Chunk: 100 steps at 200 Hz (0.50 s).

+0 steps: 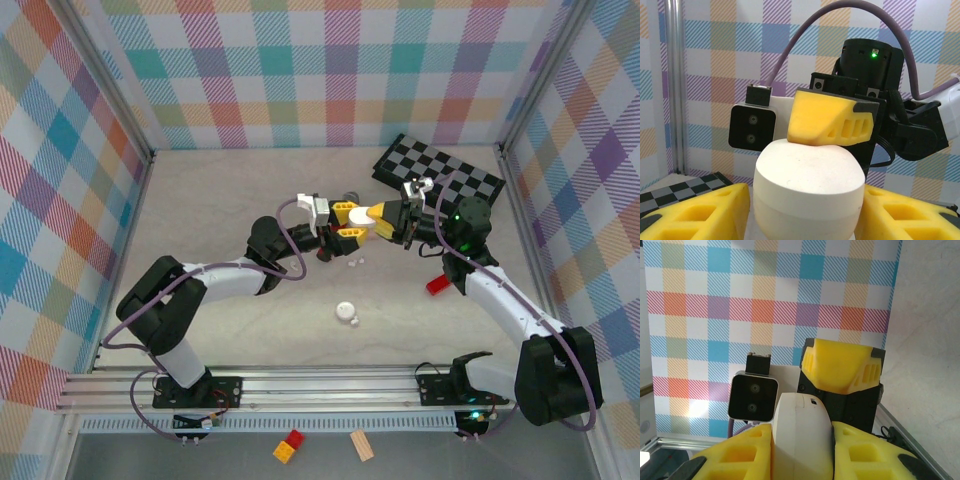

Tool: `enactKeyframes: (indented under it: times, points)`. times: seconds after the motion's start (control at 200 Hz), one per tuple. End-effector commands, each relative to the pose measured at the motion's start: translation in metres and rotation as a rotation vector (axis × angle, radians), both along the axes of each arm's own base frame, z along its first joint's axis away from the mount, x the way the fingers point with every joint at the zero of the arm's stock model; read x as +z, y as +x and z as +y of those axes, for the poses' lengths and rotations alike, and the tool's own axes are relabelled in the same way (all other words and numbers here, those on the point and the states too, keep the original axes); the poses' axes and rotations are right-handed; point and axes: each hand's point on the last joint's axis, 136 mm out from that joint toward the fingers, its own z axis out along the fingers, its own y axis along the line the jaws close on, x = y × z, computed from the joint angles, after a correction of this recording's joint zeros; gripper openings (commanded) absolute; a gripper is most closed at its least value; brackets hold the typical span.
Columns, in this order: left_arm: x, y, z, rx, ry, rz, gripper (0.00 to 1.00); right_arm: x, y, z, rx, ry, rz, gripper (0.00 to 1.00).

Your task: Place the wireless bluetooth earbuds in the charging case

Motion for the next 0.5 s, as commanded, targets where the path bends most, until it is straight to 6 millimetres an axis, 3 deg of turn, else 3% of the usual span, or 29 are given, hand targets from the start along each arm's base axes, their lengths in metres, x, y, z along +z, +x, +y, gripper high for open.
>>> enactKeyframes:
  times: [0.0, 0.25, 0.495]
  points:
    - [0.0148, -0.0076, -0.004, -0.024, -0.036, -0.049, 0.56, 0.0122, -0.0017, -0.001, 0.005, 0.016, -0.043, 0.16]
    - [0.0179, -0.0081, -0.0039, -0.026, -0.042, -0.054, 0.49, 0.0116, -0.0012, -0.0011, 0.004, 0.015, -0.043, 0.16]
    - [0.0215, -0.01, -0.0032, -0.036, -0.048, -0.05, 0.53, 0.0046, 0.0, -0.0008, 0.003, 0.01, -0.03, 0.16]
